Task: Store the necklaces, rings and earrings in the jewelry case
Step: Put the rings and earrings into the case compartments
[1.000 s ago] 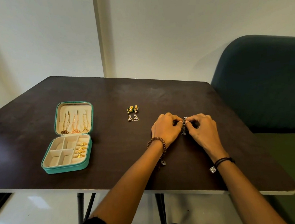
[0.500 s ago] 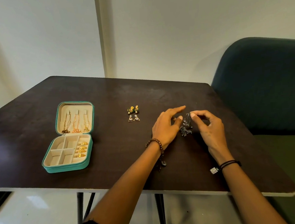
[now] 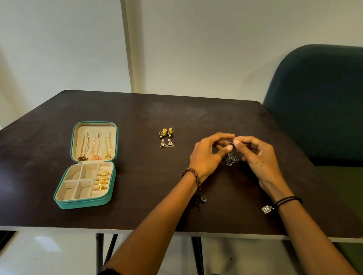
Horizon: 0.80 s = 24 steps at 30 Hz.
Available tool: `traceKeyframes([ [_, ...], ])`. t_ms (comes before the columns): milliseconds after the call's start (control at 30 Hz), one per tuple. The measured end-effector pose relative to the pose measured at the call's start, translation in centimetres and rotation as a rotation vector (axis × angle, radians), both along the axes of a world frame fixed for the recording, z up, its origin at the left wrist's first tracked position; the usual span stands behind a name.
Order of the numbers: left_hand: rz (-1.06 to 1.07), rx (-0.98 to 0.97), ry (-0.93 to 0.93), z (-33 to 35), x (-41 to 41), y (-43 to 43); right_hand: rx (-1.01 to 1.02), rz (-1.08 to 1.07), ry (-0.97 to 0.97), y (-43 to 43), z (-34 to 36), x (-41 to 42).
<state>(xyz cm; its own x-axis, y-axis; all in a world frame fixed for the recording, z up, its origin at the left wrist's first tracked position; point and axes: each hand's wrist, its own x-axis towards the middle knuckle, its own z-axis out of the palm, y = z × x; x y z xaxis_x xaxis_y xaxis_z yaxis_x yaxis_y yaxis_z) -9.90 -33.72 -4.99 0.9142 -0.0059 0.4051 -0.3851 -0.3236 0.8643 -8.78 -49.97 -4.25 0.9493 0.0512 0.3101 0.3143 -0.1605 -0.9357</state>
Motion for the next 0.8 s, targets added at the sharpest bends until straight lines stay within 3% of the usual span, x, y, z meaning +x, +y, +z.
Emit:
traceKeyframes([
  [400,0.013,-0.220,0.004,-0.4,0.2,0.7,0.021,0.113,0.015,0.3,0.1,-0.5],
  [700,0.041,-0.382,0.072,-0.6,0.4,1.0,0.048,-0.059,0.018,0.3,-0.5,0.0],
  [800,0.054,-0.423,0.080,-0.7,0.5,1.0,-0.075,-0.122,-0.007,0.2,-1.0,0.3],
])
